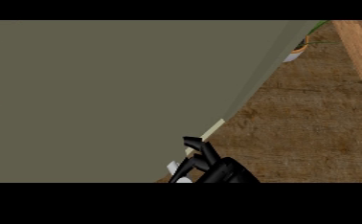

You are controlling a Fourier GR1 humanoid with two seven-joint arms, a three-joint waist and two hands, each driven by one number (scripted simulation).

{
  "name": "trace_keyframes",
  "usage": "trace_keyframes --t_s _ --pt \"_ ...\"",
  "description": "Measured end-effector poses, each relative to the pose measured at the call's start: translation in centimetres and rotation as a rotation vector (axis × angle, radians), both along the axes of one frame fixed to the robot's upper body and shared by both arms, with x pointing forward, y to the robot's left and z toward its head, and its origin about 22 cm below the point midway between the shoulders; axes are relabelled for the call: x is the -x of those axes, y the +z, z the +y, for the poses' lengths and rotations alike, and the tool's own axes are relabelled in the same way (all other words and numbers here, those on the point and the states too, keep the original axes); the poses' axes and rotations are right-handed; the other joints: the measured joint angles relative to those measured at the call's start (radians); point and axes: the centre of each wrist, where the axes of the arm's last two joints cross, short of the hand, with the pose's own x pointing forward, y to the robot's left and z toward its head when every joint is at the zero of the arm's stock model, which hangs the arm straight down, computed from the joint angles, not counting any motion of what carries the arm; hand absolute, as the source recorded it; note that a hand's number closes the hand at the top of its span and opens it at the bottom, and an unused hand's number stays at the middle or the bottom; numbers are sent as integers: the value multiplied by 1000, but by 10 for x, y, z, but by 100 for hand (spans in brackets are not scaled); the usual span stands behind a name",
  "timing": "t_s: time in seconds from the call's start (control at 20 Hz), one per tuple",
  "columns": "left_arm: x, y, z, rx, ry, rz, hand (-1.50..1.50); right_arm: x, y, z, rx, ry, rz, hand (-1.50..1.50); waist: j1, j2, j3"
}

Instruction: Pick up the bottled water, place it into the cabinet and close the cabinet

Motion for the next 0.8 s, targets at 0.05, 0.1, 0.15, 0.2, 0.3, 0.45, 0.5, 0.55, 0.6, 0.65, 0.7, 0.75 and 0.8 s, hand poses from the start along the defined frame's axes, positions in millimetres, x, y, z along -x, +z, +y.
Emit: trace_keyframes --t_s 0.05,0.1,0.15,0.2,0.3,0.45,0.5,0.55,0.6,0.65,0.7,0.75,0.8 --pt "4 0 3 2 0 -1 -150 -7 2 2 -7 2 10 150 -1 0 0" --pt "6 0 6 5 4 -1 -150 -15 4 5 -18 1 21 150 -2 0 -1" --pt "9 1 10 4 8 -3 -150 -23 7 6 -26 3 28 150 -3 0 -1" --pt "9 3 14 2 6 -5 -150 -31 9 9 -30 8 35 150 -6 1 -1" --pt "13 1 20 4 3 -4 -150 -48 13 13 -49 11 54 150 -7 1 -2" --pt "17 -1 26 9 14 -6 -150 -75 17 14 -80 25 85 150 -14 3 -4" --pt "18 -2 27 10 17 -8 -150 -85 18 14 -86 33 93 150 -15 3 -5" --pt "20 -1 29 12 16 -6 -150 -95 20 14 -93 39 102 150 -14 4 -7" --pt "23 -2 32 13 15 -5 -150 -103 21 14 -97 43 104 150 -13 4 -8" --pt "25 -1 33 14 18 -10 -150 -112 24 12 -110 38 97 150 -14 2 -7" --pt "26 1 36 15 21 -11 -150 -121 28 12 -120 34 92 150 -16 1 -5" --pt "30 1 36 17 24 -10 -150 -128 31 9 -135 33 80 150 -20 -3 -5" --pt "32 3 40 18 26 -11 -150 -136 34 7 -146 34 70 150 -22 -6 -4"
